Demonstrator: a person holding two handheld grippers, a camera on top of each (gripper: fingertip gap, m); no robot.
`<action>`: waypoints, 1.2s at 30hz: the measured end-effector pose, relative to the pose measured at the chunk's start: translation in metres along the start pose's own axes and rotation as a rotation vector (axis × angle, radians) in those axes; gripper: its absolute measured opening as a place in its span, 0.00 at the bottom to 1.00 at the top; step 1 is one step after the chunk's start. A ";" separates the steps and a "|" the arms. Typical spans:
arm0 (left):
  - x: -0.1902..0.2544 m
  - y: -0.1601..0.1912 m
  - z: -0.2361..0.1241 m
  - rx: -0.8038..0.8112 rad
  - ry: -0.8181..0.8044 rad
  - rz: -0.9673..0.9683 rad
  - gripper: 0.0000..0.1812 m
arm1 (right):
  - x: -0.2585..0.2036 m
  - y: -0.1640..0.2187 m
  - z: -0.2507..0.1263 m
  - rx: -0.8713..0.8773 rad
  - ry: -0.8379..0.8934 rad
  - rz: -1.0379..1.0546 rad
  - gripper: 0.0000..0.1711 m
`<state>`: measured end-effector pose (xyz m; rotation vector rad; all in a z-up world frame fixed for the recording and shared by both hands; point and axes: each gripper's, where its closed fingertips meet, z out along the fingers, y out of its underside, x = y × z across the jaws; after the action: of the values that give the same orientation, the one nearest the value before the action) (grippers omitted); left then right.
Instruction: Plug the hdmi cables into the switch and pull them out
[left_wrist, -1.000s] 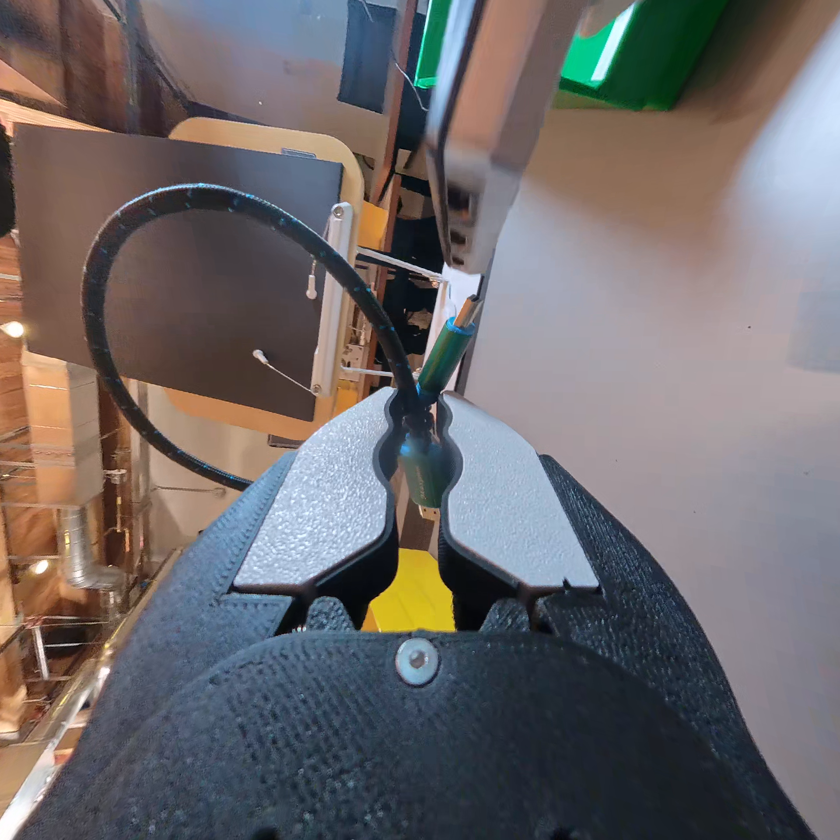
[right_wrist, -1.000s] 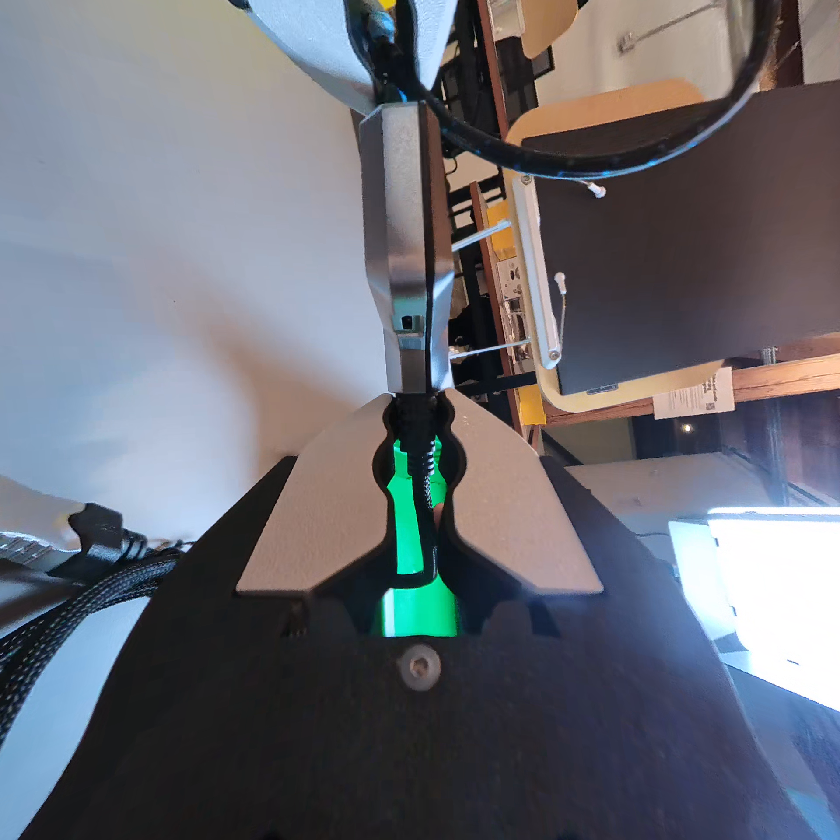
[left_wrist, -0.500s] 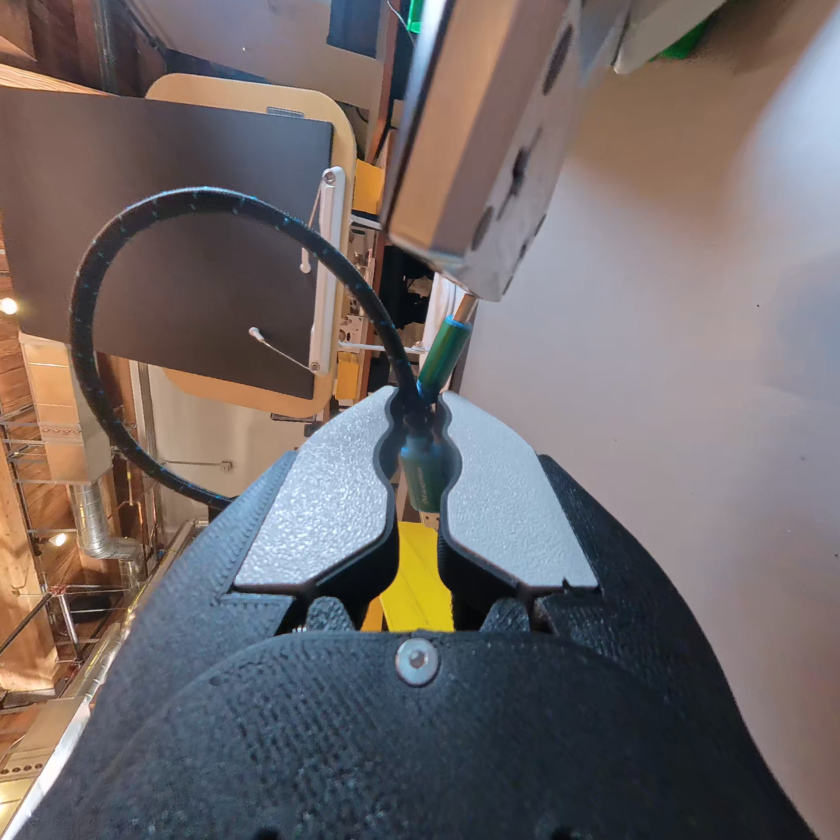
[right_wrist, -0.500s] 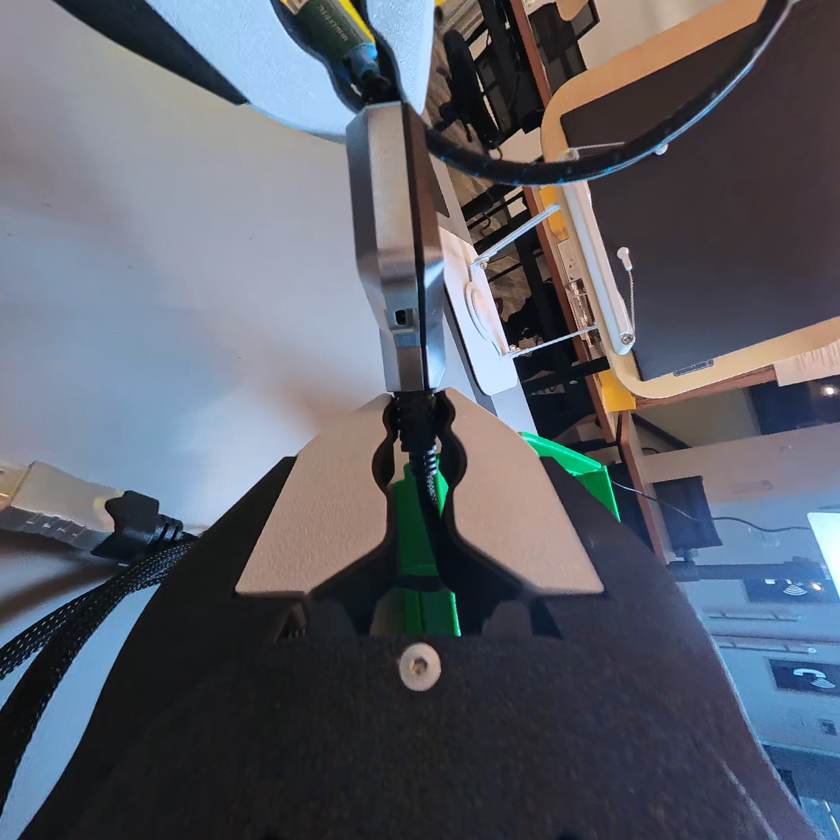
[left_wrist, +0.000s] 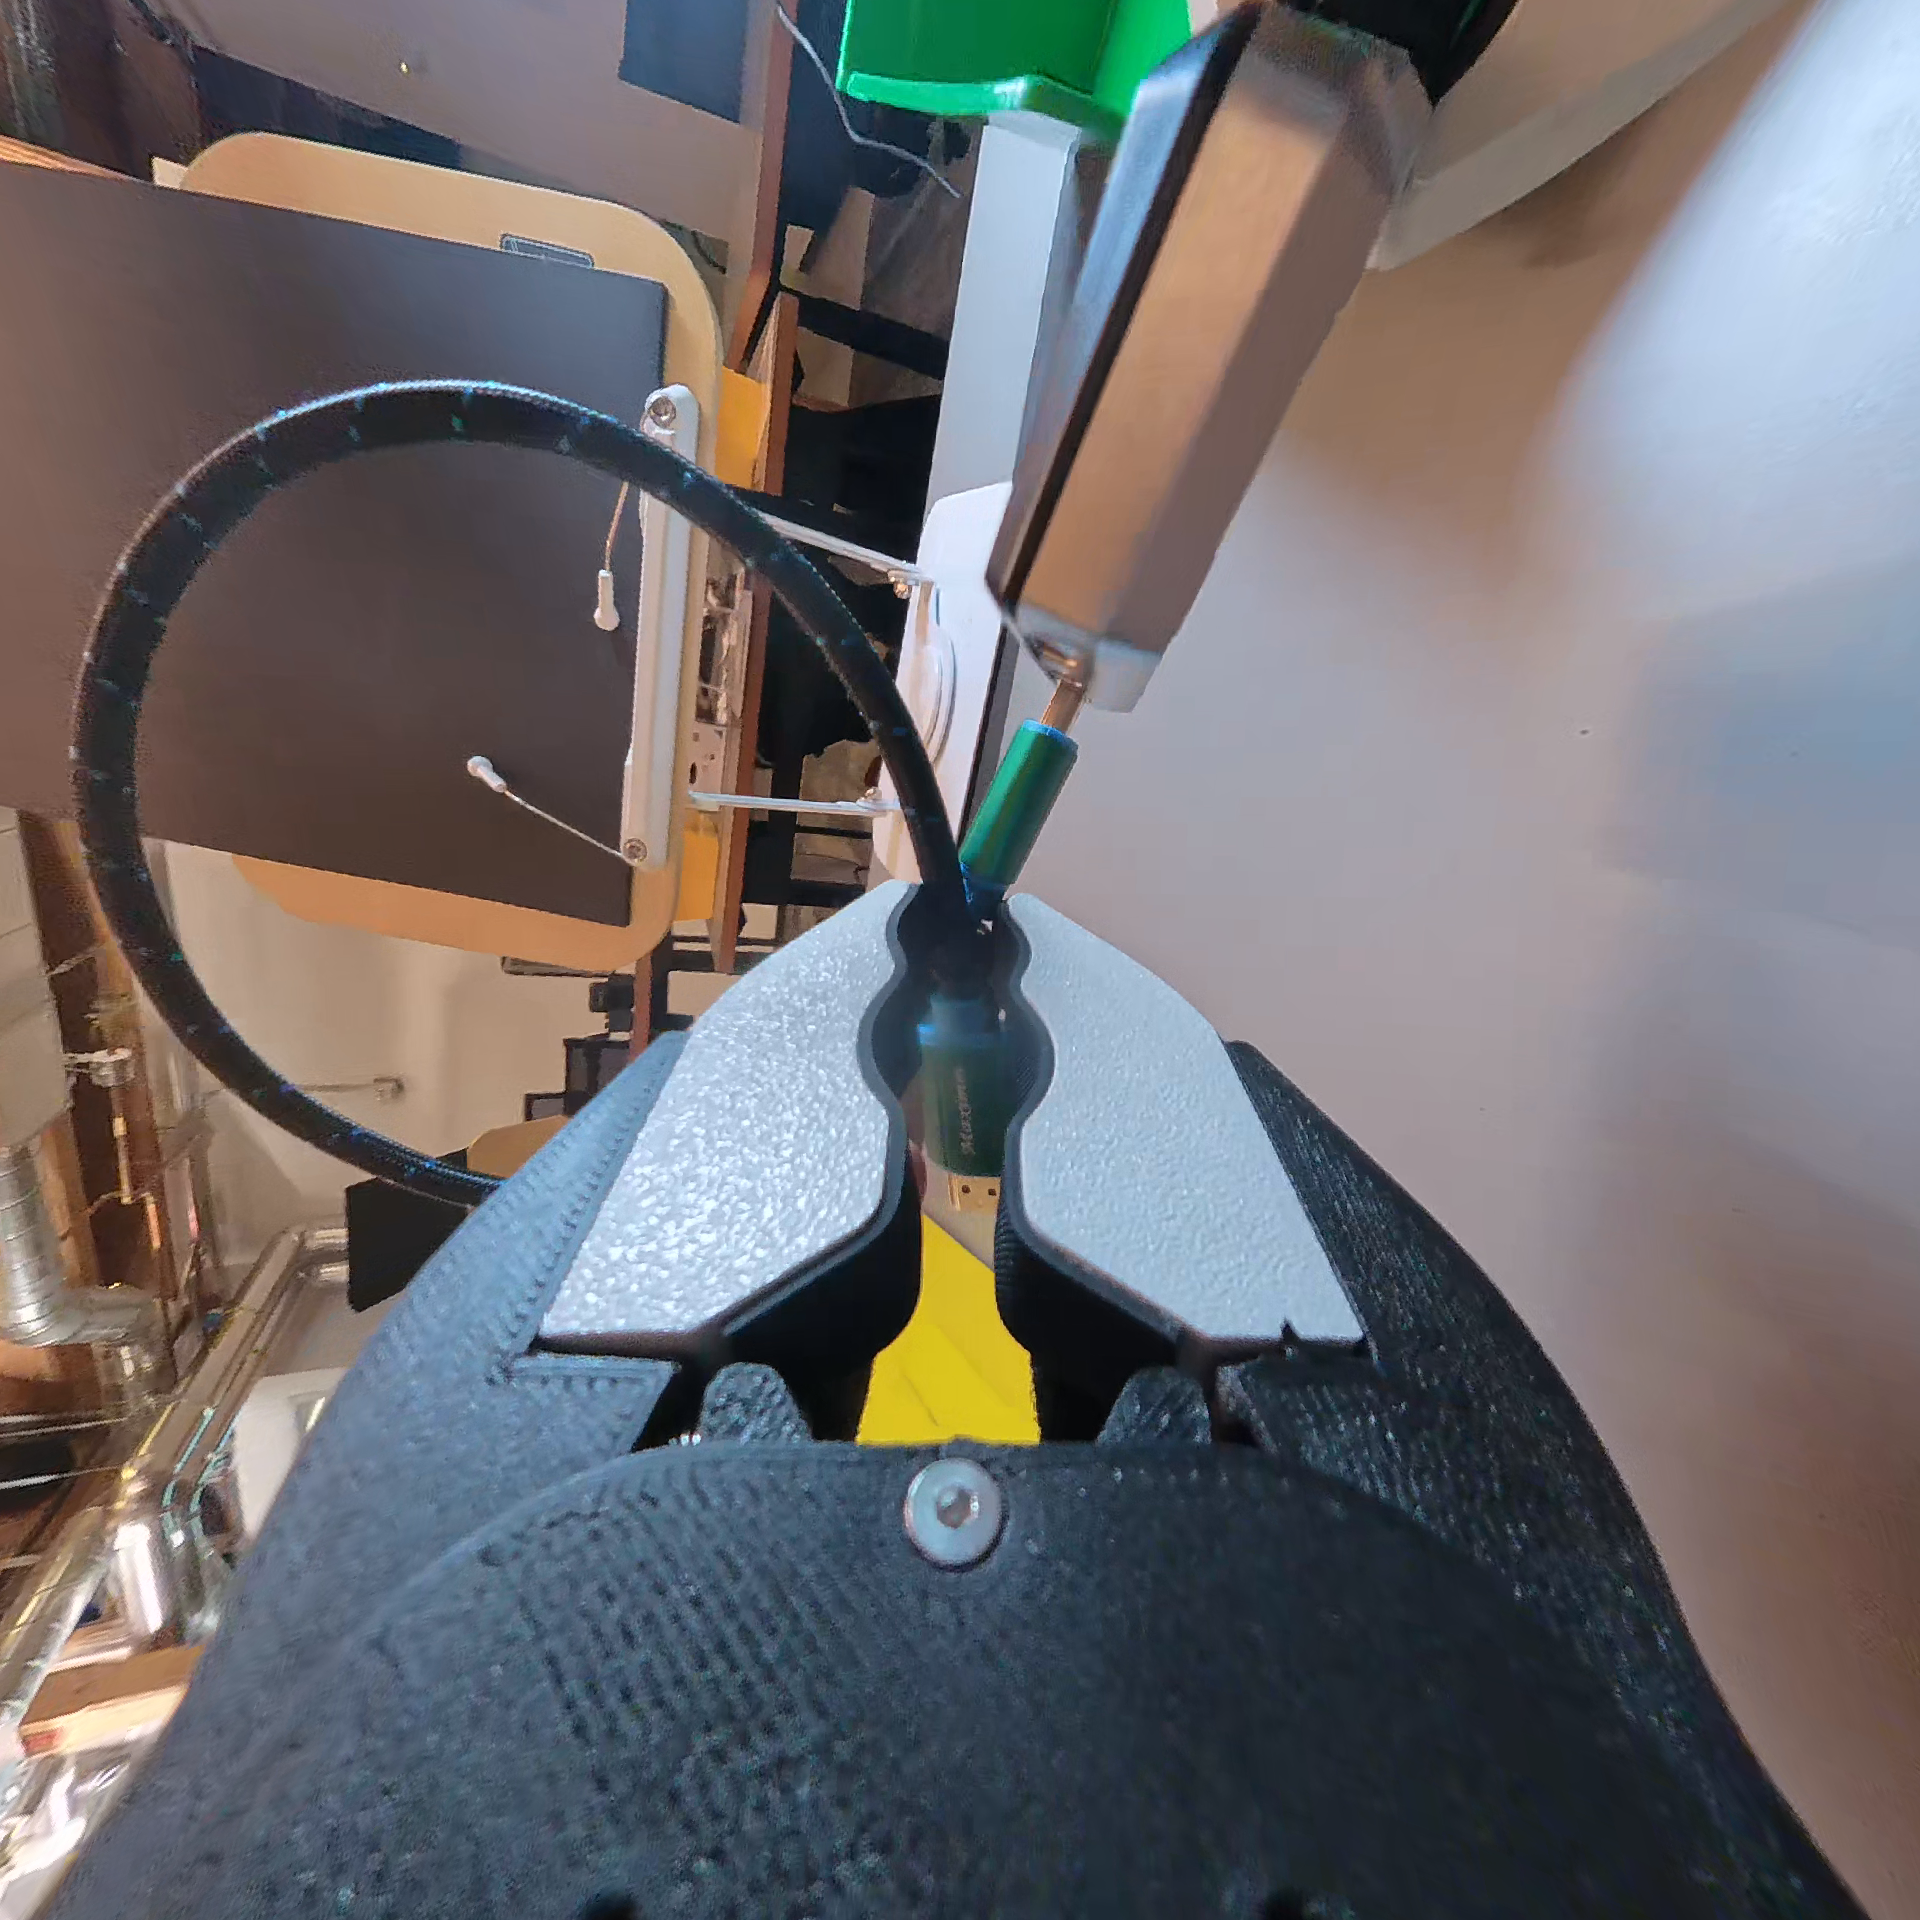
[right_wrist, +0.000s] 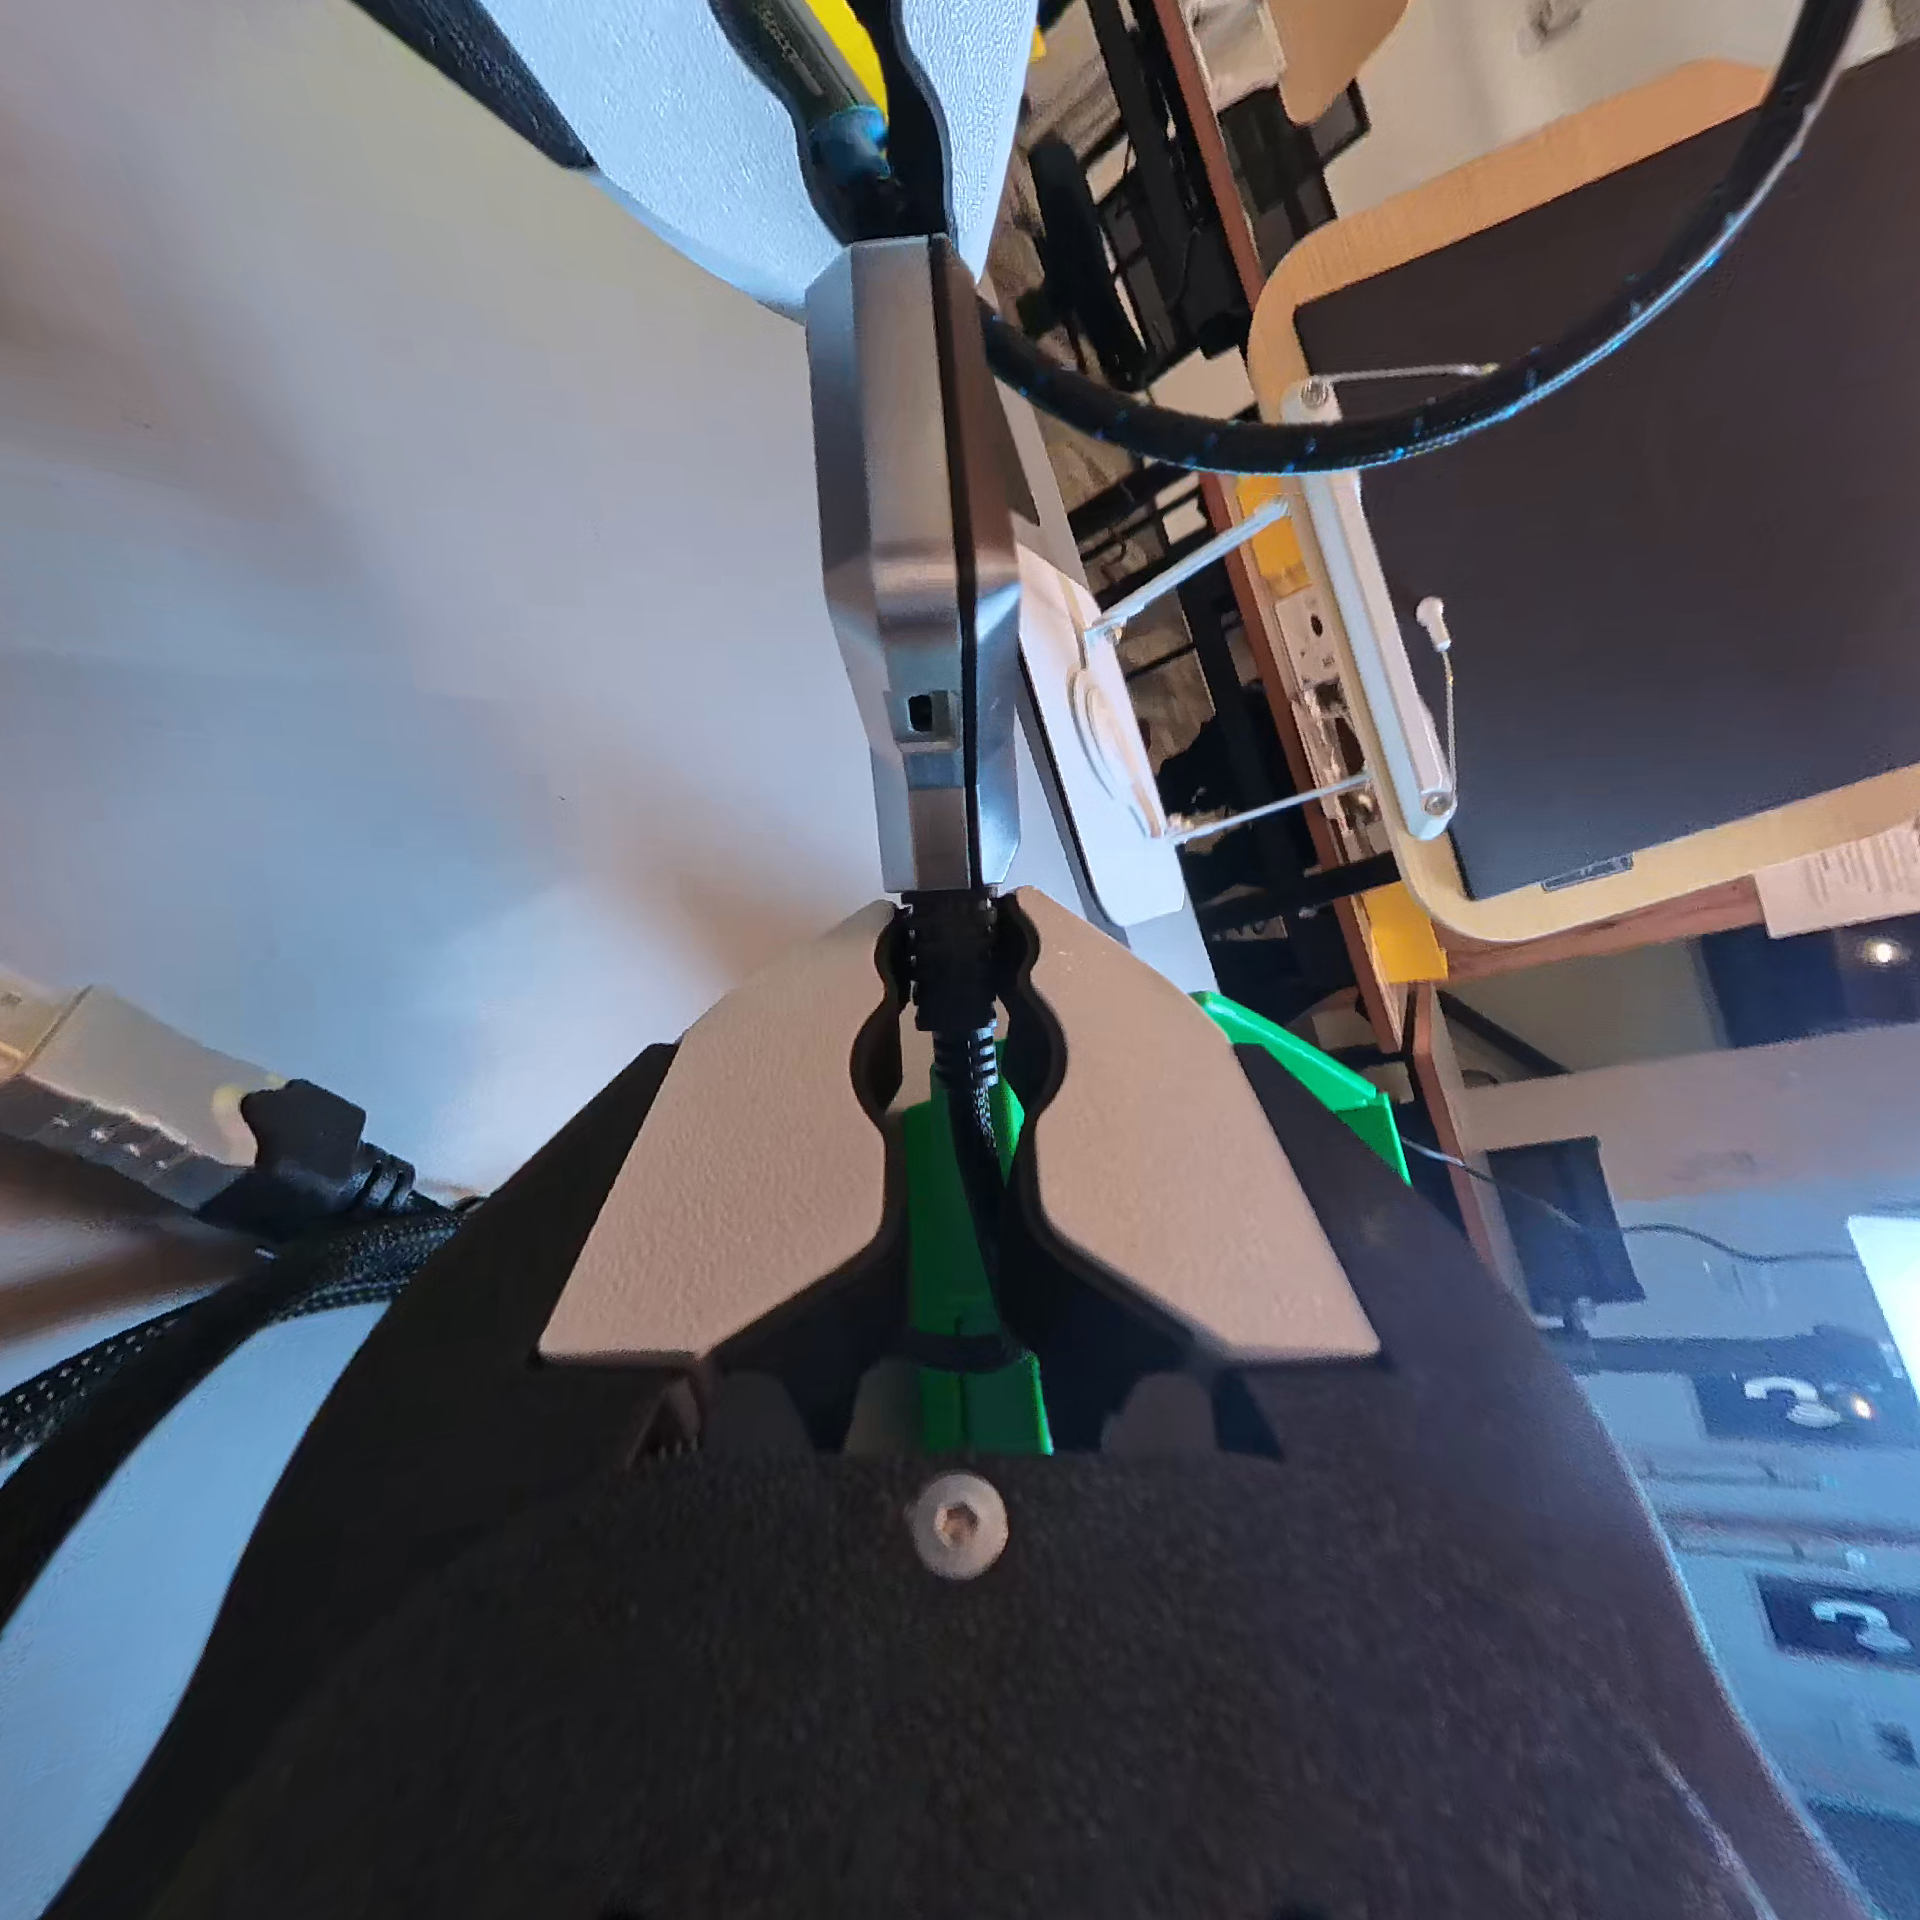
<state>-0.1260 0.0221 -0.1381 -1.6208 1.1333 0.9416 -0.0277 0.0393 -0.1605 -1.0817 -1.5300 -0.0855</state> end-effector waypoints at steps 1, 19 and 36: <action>0.000 -0.002 -0.002 0.014 0.013 -0.014 0.07 | 0.000 -0.001 -0.001 0.027 -0.005 -0.003 0.09; 0.032 -0.009 -0.024 0.242 0.307 -0.260 0.06 | -0.020 -0.015 -0.024 0.232 -0.129 -0.046 0.08; 0.077 -0.013 -0.039 0.346 0.716 -0.437 0.06 | -0.045 -0.029 -0.051 0.394 -0.450 0.124 0.08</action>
<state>-0.0885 -0.0323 -0.1951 -1.8451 1.2323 -0.1424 -0.0148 -0.0326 -0.1672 -0.9074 -1.7739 0.5581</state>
